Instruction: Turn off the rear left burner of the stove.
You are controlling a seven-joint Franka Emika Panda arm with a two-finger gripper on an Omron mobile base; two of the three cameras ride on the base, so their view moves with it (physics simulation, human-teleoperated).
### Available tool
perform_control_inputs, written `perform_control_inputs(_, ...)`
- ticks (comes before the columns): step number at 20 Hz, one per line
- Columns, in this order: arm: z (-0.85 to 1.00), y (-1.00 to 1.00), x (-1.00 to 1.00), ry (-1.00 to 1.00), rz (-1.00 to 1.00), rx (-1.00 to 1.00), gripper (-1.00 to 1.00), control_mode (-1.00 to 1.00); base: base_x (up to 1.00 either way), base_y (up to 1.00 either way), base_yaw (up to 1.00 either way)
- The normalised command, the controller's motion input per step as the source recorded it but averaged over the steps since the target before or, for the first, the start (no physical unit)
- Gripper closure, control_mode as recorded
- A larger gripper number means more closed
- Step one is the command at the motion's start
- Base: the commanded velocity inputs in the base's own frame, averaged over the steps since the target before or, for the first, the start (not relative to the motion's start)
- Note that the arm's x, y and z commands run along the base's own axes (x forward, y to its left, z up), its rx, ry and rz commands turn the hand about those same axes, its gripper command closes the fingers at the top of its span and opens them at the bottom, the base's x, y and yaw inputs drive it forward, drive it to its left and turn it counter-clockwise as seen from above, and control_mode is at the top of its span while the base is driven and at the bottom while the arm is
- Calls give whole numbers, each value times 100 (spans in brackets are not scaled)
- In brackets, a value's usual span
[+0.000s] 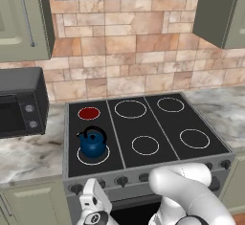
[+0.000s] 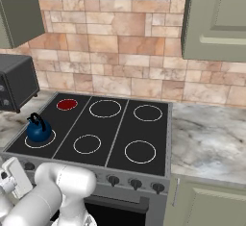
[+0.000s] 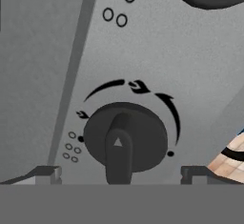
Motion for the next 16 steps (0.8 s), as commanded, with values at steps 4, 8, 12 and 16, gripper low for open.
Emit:
perform_control_inputs(4,-19,0,0,0,0,-3,-100,-100,0,0,0)
perform_control_inputs(8,-9,1,6,-1,0,-3,-100,-100,0,0,0)
perform_control_inputs(12,-28,13,0,0,0,-1,-100,-100,0,0,0)
perform_control_inputs(16,-36,13,0,0,0,-1,-100,-100,0,0,0)
